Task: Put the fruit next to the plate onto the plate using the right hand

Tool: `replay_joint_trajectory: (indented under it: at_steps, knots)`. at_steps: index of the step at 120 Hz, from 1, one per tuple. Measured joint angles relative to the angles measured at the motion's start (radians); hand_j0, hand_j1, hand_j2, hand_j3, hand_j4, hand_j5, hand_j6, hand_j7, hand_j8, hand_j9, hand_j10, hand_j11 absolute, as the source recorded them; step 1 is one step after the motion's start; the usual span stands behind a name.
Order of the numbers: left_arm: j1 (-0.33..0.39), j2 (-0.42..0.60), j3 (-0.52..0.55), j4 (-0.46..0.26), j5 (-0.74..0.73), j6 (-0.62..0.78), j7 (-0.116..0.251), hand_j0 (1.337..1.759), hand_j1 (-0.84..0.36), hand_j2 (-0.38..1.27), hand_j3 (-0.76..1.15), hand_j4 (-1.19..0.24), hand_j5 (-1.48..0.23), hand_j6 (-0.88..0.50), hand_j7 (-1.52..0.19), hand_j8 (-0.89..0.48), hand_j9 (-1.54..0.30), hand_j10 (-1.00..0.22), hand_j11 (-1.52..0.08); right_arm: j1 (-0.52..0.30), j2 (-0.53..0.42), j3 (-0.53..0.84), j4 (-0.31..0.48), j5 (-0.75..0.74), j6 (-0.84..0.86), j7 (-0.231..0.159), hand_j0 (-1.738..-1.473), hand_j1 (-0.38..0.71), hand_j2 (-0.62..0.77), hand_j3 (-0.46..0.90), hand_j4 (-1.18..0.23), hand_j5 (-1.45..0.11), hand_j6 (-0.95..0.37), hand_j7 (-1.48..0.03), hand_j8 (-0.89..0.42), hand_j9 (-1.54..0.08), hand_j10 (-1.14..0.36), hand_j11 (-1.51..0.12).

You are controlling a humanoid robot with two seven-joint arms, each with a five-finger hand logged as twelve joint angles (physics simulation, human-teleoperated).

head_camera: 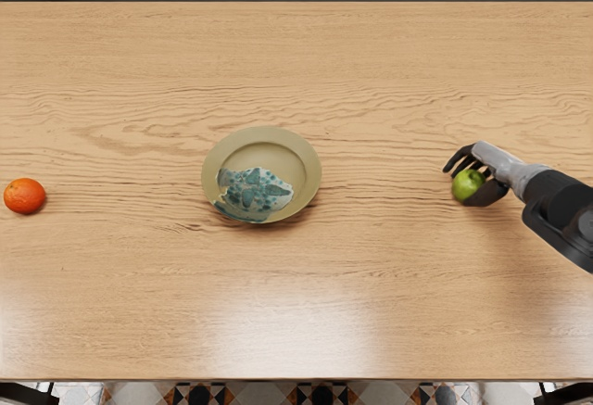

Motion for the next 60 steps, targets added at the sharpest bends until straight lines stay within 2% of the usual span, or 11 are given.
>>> replay_joint_trajectory:
  at_steps: [10,31,60]
  knots:
    - [0.000,0.000,0.000,0.000,0.000,0.000,0.000,1.658,0.35,0.00,0.00,0.00,0.00,0.00,0.00,0.00,0.00,0.00,0.00,0.000,0.001,0.000,-0.002,0.000,0.001,0.000,-1.646,0.26,-0.02,0.00,-0.55,-0.76,-0.45,-0.73,-0.32,-0.78,-0.50,-0.78]
    - [0.000,0.000,0.000,0.000,0.000,0.000,0.000,1.658,0.35,0.00,0.00,0.00,0.00,0.00,0.00,0.00,0.00,0.00,0.00,-0.001,0.001,0.002,-0.010,0.000,0.000,0.002,-1.649,0.26,0.17,0.00,-0.64,-0.84,-0.50,-0.83,-0.38,-0.86,-0.56,-0.86]
    - [0.000,0.000,0.000,0.000,0.000,0.000,0.000,1.658,0.35,0.00,0.00,0.00,0.00,0.00,0.00,0.00,0.00,0.00,0.00,0.001,-0.003,0.011,-0.013,0.012,0.005,0.015,-1.650,0.20,0.15,0.00,-0.70,-0.96,-0.52,-0.93,-0.39,-0.97,-0.58,-0.98]
